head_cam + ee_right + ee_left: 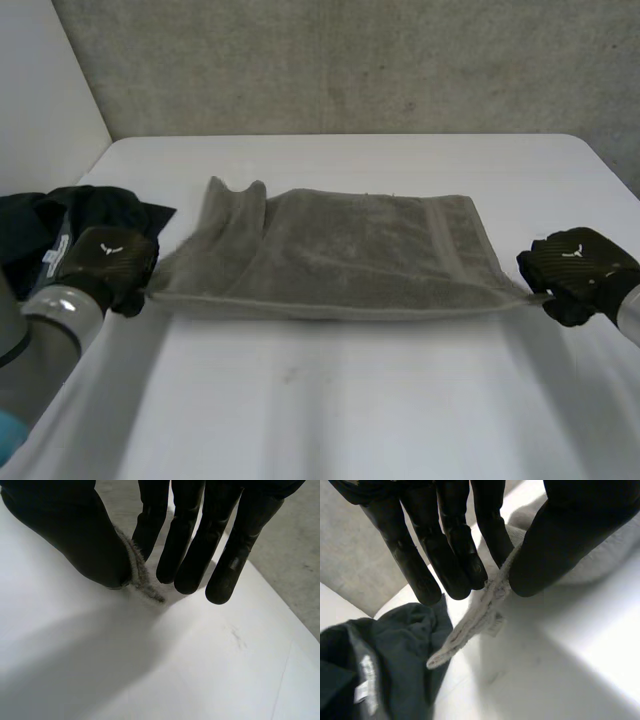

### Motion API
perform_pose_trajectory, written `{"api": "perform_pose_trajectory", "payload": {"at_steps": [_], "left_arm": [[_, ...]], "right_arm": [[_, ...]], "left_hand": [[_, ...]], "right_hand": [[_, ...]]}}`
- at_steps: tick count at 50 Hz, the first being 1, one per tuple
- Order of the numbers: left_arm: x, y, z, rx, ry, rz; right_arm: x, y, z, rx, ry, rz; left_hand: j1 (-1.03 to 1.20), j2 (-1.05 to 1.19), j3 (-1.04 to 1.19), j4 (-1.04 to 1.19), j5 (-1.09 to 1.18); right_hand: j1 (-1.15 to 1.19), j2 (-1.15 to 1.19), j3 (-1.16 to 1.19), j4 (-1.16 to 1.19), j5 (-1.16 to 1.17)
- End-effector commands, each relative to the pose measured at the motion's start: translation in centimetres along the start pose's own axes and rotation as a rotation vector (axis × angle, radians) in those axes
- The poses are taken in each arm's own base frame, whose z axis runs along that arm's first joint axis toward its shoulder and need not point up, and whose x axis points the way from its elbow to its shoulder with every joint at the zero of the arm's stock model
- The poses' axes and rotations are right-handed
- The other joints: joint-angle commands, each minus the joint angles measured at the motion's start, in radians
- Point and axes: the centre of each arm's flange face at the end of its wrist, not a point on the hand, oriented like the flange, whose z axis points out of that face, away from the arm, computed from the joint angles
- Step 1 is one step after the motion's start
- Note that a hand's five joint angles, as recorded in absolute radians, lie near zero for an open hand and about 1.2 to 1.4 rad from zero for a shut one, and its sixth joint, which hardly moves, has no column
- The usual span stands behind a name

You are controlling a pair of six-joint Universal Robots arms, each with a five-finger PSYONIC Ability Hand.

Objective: Fold the laundry.

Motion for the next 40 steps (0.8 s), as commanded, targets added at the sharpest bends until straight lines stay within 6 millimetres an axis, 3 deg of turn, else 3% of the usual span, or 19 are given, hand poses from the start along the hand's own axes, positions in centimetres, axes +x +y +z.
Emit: {"api": "perform_pose_trajectory", "payload": {"at_steps": [1,6,10,13,17,21,23,31,40], "left_arm": [[1.8,-0.1,-6.9,-0.143,0.098,0.312],[3.5,0.9,-9.8,-0.239,0.147,0.447],[4.0,0.7,-9.8,-0.221,0.121,0.483],[4.3,0.3,-8.1,-0.162,0.087,0.478],[5.0,0.4,-3.9,-0.109,0.047,0.465],[5.1,-0.3,-0.3,-0.056,0.002,0.449],[4.9,-0.5,1.6,-0.033,-0.030,0.436],[4.8,-2.0,8.9,0.113,-0.150,0.402],[5.9,-2.5,14.3,0.238,-0.183,0.448]], "right_arm": [[-0.4,-2.5,-5.6,-0.168,-0.143,-0.178],[-1.1,-2.7,-7.7,-0.238,-0.224,-0.236],[-1.2,-2.3,-7.7,-0.246,-0.242,-0.257],[-1.1,-1.7,-6.5,-0.229,-0.214,-0.251],[-0.1,0.0,-2.1,-0.204,-0.157,-0.194],[0.8,0.3,0.9,-0.202,-0.071,-0.192],[1.1,0.4,1.9,-0.202,-0.037,-0.201],[2.8,-0.5,9.3,-0.057,0.180,-0.271],[2.6,-1.1,15.7,0.039,0.238,-0.270]], "left_hand": [[0.247,0.206,0.209,0.202,0.252],[0.247,0.206,0.209,0.202,0.252],[0.247,0.206,0.209,0.202,0.252],[0.247,0.206,0.209,0.202,0.252],[0.247,0.206,0.209,0.202,0.252],[0.247,0.206,0.209,0.202,0.252],[0.247,0.206,0.209,0.202,0.252],[0.247,0.206,0.209,0.202,0.252],[0.247,0.206,0.209,0.202,0.252]], "right_hand": [[0.414,0.223,0.218,0.208,0.230],[0.414,0.223,0.218,0.208,0.230],[0.414,0.223,0.218,0.208,0.230],[0.414,0.223,0.218,0.208,0.230],[0.414,0.223,0.218,0.208,0.230],[0.414,0.223,0.218,0.208,0.230],[0.414,0.223,0.218,0.208,0.230],[0.414,0.223,0.218,0.208,0.230],[0.414,0.223,0.218,0.208,0.230]]}}
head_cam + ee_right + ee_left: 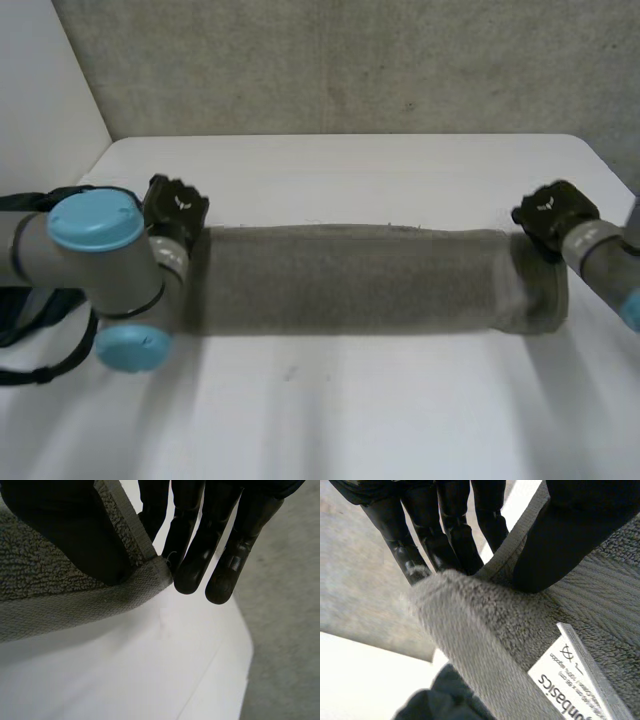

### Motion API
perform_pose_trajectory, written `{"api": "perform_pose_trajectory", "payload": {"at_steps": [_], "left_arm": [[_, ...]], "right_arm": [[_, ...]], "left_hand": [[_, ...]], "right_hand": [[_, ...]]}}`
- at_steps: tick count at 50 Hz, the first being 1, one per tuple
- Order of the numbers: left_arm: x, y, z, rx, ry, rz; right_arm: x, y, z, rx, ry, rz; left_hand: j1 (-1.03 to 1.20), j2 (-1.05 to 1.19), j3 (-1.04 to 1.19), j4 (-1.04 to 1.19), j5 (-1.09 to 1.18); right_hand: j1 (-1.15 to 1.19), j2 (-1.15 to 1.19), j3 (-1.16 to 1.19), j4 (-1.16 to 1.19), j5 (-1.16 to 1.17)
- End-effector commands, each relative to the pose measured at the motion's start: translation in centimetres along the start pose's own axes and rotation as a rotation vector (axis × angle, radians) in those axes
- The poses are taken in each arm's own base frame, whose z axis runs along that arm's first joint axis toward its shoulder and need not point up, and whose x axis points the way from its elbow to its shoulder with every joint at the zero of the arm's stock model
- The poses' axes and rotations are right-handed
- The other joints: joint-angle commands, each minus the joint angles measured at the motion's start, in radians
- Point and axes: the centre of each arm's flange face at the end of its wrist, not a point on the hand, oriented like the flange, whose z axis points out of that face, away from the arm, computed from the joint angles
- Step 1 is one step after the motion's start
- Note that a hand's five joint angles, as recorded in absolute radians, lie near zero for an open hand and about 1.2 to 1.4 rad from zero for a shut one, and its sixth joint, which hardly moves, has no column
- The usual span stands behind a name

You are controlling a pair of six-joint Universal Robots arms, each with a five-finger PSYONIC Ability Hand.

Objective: Fold the laundry.

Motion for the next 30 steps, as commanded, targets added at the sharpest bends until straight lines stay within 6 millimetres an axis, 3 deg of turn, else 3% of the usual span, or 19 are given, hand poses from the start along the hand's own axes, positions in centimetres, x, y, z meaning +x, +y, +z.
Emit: {"api": "perform_pose_trajectory", "payload": {"at_steps": [1,7,8,10,11,12,16,19,20,24,27,30], "left_arm": [[1.7,-0.1,3.6,0.090,-0.018,0.055],[3.2,0.5,5.8,0.130,-0.052,0.096],[3.3,0.6,6.0,0.134,-0.060,0.096],[3.4,0.6,6.2,0.142,-0.075,0.093],[3.3,0.6,6.3,0.149,-0.095,0.089],[3.3,0.7,6.3,0.146,-0.105,0.088],[2.3,0.3,5.7,0.153,-0.164,0.064],[0.9,-0.7,4.3,0.174,-0.190,0.052],[0.5,-0.9,3.5,0.173,-0.185,0.046],[-0.7,-1.8,0.8,0.179,-0.168,0.001],[-1.2,-2.0,-0.9,0.180,-0.151,-0.046],[-1.7,-2.0,-3.0,0.179,-0.121,-0.125]], "right_arm": [[-1.3,-0.8,4.9,0.064,0.050,-0.003],[-1.7,-0.6,8.2,0.093,0.128,-0.011],[-1.6,-0.6,8.5,0.097,0.145,-0.009],[-1.3,-0.7,9.0,0.099,0.193,-0.005],[-1.2,-0.8,9.0,0.104,0.201,-0.001],[-1.1,-1.0,9.0,0.109,0.208,0.006],[0.4,-2.2,7.9,0.133,0.235,0.097],[2.6,-3.8,5.6,0.166,0.258,0.192],[3.5,-4.6,4.0,0.182,0.261,0.230],[3.6,-5.4,0.2,0.170,0.189,0.291],[3.2,-4.3,-1.3,0.119,0.113,0.311],[1.9,-1.9,-2.8,0.006,-0.015,0.353]], "left_hand": [[0.247,0.202,0.204,0.198,0.252],[0.247,0.202,0.204,0.198,0.252],[0.198,0.153,0.155,0.149,0.203],[-0.196,-0.241,-0.239,-0.246,-0.191],[-0.870,-0.915,-0.913,-0.919,-0.865],[-0.974,-1.020,-1.018,-1.024,-0.969],[-0.974,-1.020,-1.018,-1.024,-0.969],[-0.974,-1.020,-1.018,-1.024,-0.969],[-0.974,-1.020,-1.018,-1.024,-0.969],[-0.974,-1.020,-1.018,-1.024,-0.969],[-0.974,-1.020,-1.018,-1.024,-0.969],[-0.974,-1.020,-1.018,-1.024,-0.969]], "right_hand": [[0.414,0.223,0.218,0.208,0.230],[0.345,0.154,0.150,0.139,0.161],[-0.001,-0.192,-0.197,-0.207,-0.185],[-0.808,-0.999,-1.003,-1.014,-0.992],[-0.808,-0.999,-1.003,-1.014,-0.992],[-0.808,-0.999,-1.003,-1.014,-0.992],[-0.808,-0.999,-1.003,-1.014,-0.992],[-0.808,-0.999,-1.003,-1.014,-0.992],[-0.808,-0.999,-1.003,-1.014,-0.992],[-0.808,-0.999,-1.003,-1.014,-0.992],[-0.808,-0.999,-1.003,-1.014,-0.992],[-0.808,-0.999,-1.003,-1.014,-0.992]]}}
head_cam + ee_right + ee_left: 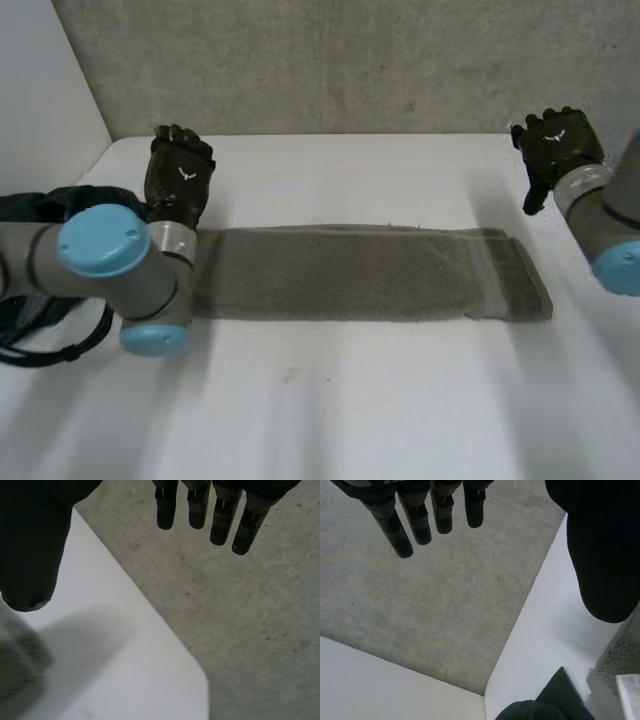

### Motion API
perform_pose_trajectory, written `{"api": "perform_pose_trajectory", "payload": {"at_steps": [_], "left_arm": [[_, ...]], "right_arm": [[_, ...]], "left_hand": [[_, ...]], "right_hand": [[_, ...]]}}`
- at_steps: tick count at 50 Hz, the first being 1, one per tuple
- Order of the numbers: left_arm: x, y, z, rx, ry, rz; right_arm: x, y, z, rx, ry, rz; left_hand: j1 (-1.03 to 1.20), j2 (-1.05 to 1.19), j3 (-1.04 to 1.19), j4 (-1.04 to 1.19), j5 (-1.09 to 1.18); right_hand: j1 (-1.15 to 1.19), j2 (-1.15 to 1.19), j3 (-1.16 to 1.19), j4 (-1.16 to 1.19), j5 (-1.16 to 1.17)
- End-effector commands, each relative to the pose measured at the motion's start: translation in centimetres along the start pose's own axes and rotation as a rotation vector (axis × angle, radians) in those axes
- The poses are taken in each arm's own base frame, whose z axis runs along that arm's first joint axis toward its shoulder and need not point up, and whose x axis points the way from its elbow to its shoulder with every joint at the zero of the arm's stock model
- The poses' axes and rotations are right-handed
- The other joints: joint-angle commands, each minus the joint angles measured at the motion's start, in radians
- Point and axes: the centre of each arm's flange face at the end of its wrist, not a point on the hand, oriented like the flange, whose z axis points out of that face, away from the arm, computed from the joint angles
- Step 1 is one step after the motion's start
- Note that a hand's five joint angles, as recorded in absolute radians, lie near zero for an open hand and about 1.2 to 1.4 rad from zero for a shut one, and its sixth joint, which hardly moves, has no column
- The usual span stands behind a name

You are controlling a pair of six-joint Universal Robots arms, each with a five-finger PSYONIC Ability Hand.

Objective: Fold the laundry.

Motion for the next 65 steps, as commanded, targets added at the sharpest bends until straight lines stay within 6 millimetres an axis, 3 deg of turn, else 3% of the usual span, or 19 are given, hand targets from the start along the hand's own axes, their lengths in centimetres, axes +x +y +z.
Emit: {"api": "perform_pose_trajectory", "payload": {"at_steps": [1,5,10,20,23,24,32,36,40,44,47,51,54,55,58,59,62,63,65], "left_arm": [[-1.9,-1.1,-4.3,-0.012,0.049,-0.148],[-1.8,-1.1,-6.6,-0.030,0.126,-0.234],[-1.2,-0.2,-8.2,-0.096,0.195,-0.302],[-1.1,0.1,-8.4,-0.118,0.206,-0.314],[-1.1,0.0,-8.4,-0.116,0.209,-0.314],[-1.1,0.0,-8.4,-0.117,0.208,-0.314],[-1.0,-0.1,-8.6,-0.119,0.212,-0.312],[-1.3,-0.2,-8.5,-0.114,0.201,-0.314],[-1.6,-0.5,-8.6,-0.110,0.198,-0.314],[-1.9,-0.6,-8.9,-0.123,0.207,-0.314],[-2.0,-0.5,-9.2,-0.132,0.210,-0.313],[-2.1,-0.6,-9.2,-0.131,0.212,-0.313],[-2.4,-0.9,-9.1,-0.123,0.203,-0.314],[-2.5,-0.9,-9.1,-0.120,0.201,-0.315],[-2.7,-1.2,-9.0,-0.111,0.193,-0.317],[-2.7,-1.3,-9.0,-0.109,0.193,-0.317],[-2.9,-1.5,-9.0,-0.103,0.188,-0.318],[-2.9,-1.7,-9.1,-0.096,0.190,-0.319],[-2.7,-1.8,-9.2,-0.092,0.194,-0.320]], "right_arm": [[-0.4,3.2,-5.4,-0.239,-0.222,0.097],[-1.4,5.1,-7.1,-0.337,-0.314,0.145],[-1.8,7.3,-7.3,-0.309,-0.320,0.176],[-2.9,10.2,-5.9,-0.274,-0.295,0.169],[-2.9,10.7,-5.6,-0.274,-0.288,0.157],[-2.8,10.7,-5.5,-0.273,-0.282,0.155],[-0.1,11.2,-5.3,-0.297,-0.184,0.131],[3.8,12.1,-5.2,-0.310,-0.085,0.078],[9.7,14.3,-5.1,-0.379,0.037,-0.141],[12.2,14.7,-4.8,-0.416,0.096,-0.306],[12.0,13.6,-4.4,-0.397,0.105,-0.327],[8.0,9.0,-3.6,-0.255,0.042,-0.312],[3.0,3.7,-4.2,-0.086,-0.059,-0.289],[0.3,1.2,-4.9,0.004,-0.131,-0.275],[-4.2,-2.3,-6.6,0.138,-0.261,-0.271],[-6.9,-4.2,-7.9,0.220,-0.347,-0.268],[-10.4,-6.4,-9.9,0.316,-0.458,-0.255],[-12.9,-6.9,-10.9,0.359,-0.539,-0.243],[-15.7,-6.9,-11.9,0.387,-0.624,-0.232]], "left_hand": [[-0.014,-0.026,-0.032,-0.026,-0.047],[-0.014,-0.026,-0.032,-0.026,-0.047],[-0.014,-0.026,-0.032,-0.026,-0.047],[-0.013,-0.025,-0.031,-0.026,-0.046],[-0.013,-0.025,-0.031,-0.026,-0.046],[-0.013,-0.025,-0.031,-0.026,-0.046],[-0.013,-0.025,-0.031,-0.026,-0.046],[-0.014,-0.026,-0.032,-0.026,-0.047],[-0.014,-0.026,-0.032,-0.026,-0.047],[-0.014,-0.026,-0.032,-0.026,-0.047],[-0.014,-0.026,-0.032,-0.026,-0.047],[-0.014,-0.026,-0.032,-0.026,-0.047],[-0.014,-0.026,-0.032,-0.026,-0.047],[-0.014,-0.026,-0.032,-0.026,-0.047],[-0.014,-0.026,-0.032,-0.026,-0.047],[-0.014,-0.026,-0.032,-0.026,-0.047],[-0.014,-0.026,-0.032,-0.026,-0.047],[-0.014,-0.026,-0.032,-0.026,-0.047],[-0.014,-0.026,-0.032,-0.026,-0.047]], "right_hand": [[-0.021,-0.040,-0.036,-0.050,-0.063],[0.184,0.165,0.169,0.155,0.142],[0.390,0.371,0.375,0.361,0.348],[0.604,0.586,0.590,0.575,0.562],[1.194,1.176,1.180,1.166,1.153],[1.196,1.178,1.182,1.167,1.155],[1.196,1.178,1.182,1.167,1.155],[1.196,1.178,1.182,1.167,1.155],[1.196,1.178,1.182,1.167,1.155],[1.196,1.178,1.182,1.167,1.155],[1.196,1.178,1.182,1.167,1.155],[1.196,1.178,1.182,1.167,1.155],[1.196,1.178,1.182,1.167,1.155],[1.196,1.178,1.182,1.167,1.155],[1.196,1.178,1.182,1.167,1.155],[1.196,1.178,1.182,1.167,1.155],[1.196,1.178,1.182,1.167,1.155],[1.196,1.178,1.182,1.167,1.155],[1.196,1.178,1.182,1.167,1.155]]}}
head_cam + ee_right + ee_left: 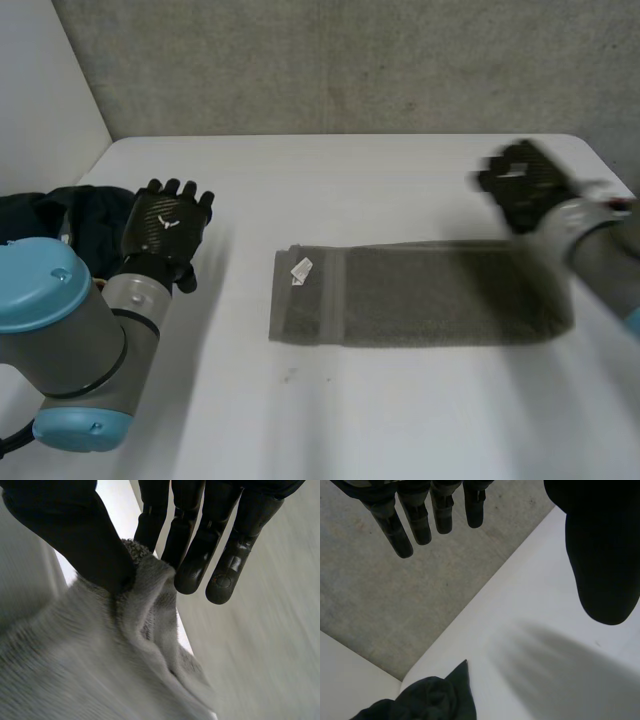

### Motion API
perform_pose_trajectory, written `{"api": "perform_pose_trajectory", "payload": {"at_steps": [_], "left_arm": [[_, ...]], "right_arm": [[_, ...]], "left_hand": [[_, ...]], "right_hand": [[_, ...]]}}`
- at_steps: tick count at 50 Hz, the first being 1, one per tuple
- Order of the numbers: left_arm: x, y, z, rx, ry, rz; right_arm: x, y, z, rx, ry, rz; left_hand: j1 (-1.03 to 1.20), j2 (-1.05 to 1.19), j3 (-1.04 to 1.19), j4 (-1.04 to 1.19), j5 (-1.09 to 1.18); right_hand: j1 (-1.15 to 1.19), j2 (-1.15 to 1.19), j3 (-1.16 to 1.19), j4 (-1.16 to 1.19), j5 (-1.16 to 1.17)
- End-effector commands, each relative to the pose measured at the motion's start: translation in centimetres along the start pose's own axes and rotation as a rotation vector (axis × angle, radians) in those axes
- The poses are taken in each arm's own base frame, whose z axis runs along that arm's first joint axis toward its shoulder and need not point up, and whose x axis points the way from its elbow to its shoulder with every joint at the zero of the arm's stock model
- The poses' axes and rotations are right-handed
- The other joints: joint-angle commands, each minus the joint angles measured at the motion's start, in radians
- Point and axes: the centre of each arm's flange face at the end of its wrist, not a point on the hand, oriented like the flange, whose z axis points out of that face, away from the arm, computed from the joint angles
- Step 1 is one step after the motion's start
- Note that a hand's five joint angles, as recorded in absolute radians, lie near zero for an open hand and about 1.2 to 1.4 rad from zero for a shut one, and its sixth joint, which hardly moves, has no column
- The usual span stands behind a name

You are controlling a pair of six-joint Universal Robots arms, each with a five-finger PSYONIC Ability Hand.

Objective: Fold the laundry.

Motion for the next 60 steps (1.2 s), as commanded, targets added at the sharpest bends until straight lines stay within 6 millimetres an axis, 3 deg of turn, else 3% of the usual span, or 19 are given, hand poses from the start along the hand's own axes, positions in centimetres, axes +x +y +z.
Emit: {"api": "perform_pose_trajectory", "payload": {"at_steps": [1,5,6,9,14,20,26,31,33,34,36,41,46,47,50,52,55,58,60], "left_arm": [[0.3,-0.6,-0.2,0.021,0.007,-0.001],[1.2,-1.1,-0.5,0.038,0.031,0.002],[1.3,-1.1,-0.6,0.039,0.034,0.002],[1.8,-1.4,-0.7,0.052,0.048,0.003],[3.1,-2.0,-0.9,0.076,0.082,0.006],[4.3,-3.0,-0.9,0.113,0.108,0.006],[5.3,-3.5,-0.9,0.130,0.132,0.006],[5.5,-3.2,-1.0,0.119,0.140,0.010],[5.6,-3.0,-1.2,0.110,0.145,0.012],[5.6,-2.9,-1.2,0.109,0.146,0.013],[5.4,-3.0,-1.3,0.108,0.141,0.012],[5.0,-3.0,-1.4,0.088,0.108,0.007],[3.9,-3.3,-1.6,0.079,0.064,0.000],[3.8,-3.5,-1.7,0.083,0.058,0.000],[3.3,-3.4,-1.5,0.080,0.044,-0.003],[2.7,-3.1,-1.2,0.064,0.020,-0.002],[1.7,-2.7,-0.9,0.038,-0.031,-0.004],[1.2,-2.6,-0.8,0.026,-0.063,-0.008],[1.0,-2.7,-0.7,0.027,-0.074,-0.014]], "right_arm": [[-12.4,-8.0,-1.2,0.302,-0.369,0.028],[-16.2,-8.7,-1.1,0.324,-0.448,0.025],[-16.5,-8.5,-0.8,0.315,-0.452,0.028],[-16.8,-7.4,-0.2,0.235,-0.431,0.060],[-14.5,-6.1,-0.3,0.093,-0.369,0.218],[-7.3,0.8,-1.5,-0.151,-0.228,0.451],[-6.5,4.4,-3.7,-0.265,-0.207,0.490],[-5.8,7.0,-4.2,-0.324,-0.199,0.485],[-6.0,7.7,-4.1,-0.332,-0.212,0.490],[-6.0,7.8,-3.9,-0.331,-0.212,0.494],[-5.8,7.9,-3.3,-0.311,-0.198,0.492],[-4.6,6.0,-1.9,-0.222,-0.150,0.487],[-4.4,-1.1,-0.6,-0.021,-0.175,0.508],[-5.2,-3.0,-0.3,0.029,-0.205,0.514],[-7.0,-5.4,0.2,0.090,-0.266,0.510],[-10.1,-7.8,0.3,0.147,-0.350,0.486],[-14.3,-9.7,-0.2,0.188,-0.477,0.467],[-17.0,-9.8,-0.5,0.179,-0.559,0.459],[-17.9,-9.3,-0.2,0.146,-0.586,0.464]], "left_hand": [[-0.014,-0.026,-0.032,-0.026,-0.047],[-0.014,-0.026,-0.032,-0.026,-0.047],[-0.014,-0.026,-0.032,-0.026,-0.047],[-0.014,-0.026,-0.032,-0.026,-0.047],[-0.014,-0.026,-0.032,-0.026,-0.047],[-0.014,-0.026,-0.032,-0.026,-0.047],[-0.014,-0.026,-0.032,-0.026,-0.047],[-0.014,-0.026,-0.032,-0.026,-0.047],[-0.014,-0.026,-0.032,-0.026,-0.047],[-0.014,-0.026,-0.032,-0.026,-0.047],[-0.014,-0.026,-0.032,-0.026,-0.047],[-0.014,-0.026,-0.032,-0.026,-0.047],[-0.014,-0.026,-0.032,-0.026,-0.047],[-0.014,-0.026,-0.032,-0.026,-0.047],[-0.014,-0.026,-0.032,-0.026,-0.047],[-0.014,-0.026,-0.032,-0.026,-0.047],[-0.014,-0.026,-0.032,-0.026,-0.047],[-0.014,-0.026,-0.032,-0.026,-0.047],[-0.014,-0.026,-0.032,-0.026,-0.047]], "right_hand": [[0.426,0.227,0.216,0.208,0.234],[0.426,0.227,0.216,0.208,0.234],[0.273,0.074,0.063,0.055,0.081],[-0.796,-0.995,-1.006,-1.014,-0.988],[-0.796,-0.995,-1.006,-1.014,-0.988],[-0.796,-0.995,-1.006,-1.014,-0.988],[-0.757,-0.956,-0.967,-0.975,-0.949],[-0.325,-0.525,-0.536,-0.544,-0.517],[0.295,0.096,0.085,0.077,0.103],[0.424,0.225,0.214,0.206,0.232],[0.426,0.227,0.216,0.208,0.234],[0.426,0.227,0.216,0.208,0.234],[0.426,0.227,0.216,0.208,0.234],[0.426,0.227,0.216,0.208,0.234],[0.426,0.227,0.216,0.208,0.234],[0.426,0.227,0.216,0.208,0.234],[0.426,0.227,0.216,0.208,0.234],[0.426,0.227,0.216,0.208,0.234],[-0.281,-0.480,-0.491,-0.499,-0.473]]}}
